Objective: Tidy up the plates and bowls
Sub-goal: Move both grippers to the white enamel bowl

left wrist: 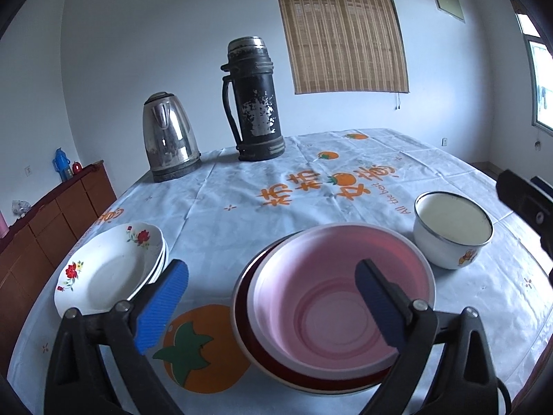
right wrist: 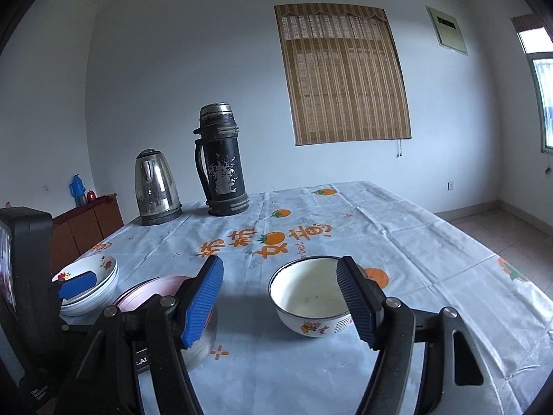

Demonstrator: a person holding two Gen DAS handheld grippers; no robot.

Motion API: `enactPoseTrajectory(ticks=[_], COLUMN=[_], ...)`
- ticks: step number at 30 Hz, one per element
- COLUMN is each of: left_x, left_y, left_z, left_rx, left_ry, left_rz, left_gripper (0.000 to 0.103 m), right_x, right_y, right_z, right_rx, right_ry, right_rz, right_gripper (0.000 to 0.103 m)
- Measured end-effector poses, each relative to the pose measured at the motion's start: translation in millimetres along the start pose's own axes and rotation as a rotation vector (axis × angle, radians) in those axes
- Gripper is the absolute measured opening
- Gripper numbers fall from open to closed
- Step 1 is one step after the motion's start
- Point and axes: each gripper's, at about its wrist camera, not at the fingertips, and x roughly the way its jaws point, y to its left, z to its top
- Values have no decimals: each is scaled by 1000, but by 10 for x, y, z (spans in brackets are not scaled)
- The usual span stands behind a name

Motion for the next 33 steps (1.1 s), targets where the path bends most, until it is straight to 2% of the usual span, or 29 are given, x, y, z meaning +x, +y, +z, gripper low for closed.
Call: enactPoseTrajectory(ticks=[1, 8, 20, 25, 30, 33], left_x=[2, -6, -24, -17, -58, -61], left_y=[0, -49, -208, -225, -262, -286], left_z=[-1, 24, 127, 222, 401, 544], left_rx=[-1, 4, 20, 17, 30, 21], left_ry=[1, 4, 7, 18, -4, 5], left_rz=[5, 26, 21, 7, 4, -50], left_gripper=[99, 99, 99, 99, 99, 99], right_x=[0, 80, 128, 224, 361, 379], right_y=[-38, -335, -608, -703, -904, -1003], right_z=[15, 76, 118, 131, 148, 149], right_rx=[5, -26, -53, -56, 12, 38], right_ry=[-8, -7, -34, 10, 89, 97], right_rz=[-7, -66, -107, -136, -131, -146], right_gripper=[80, 80, 80, 80, 80, 80])
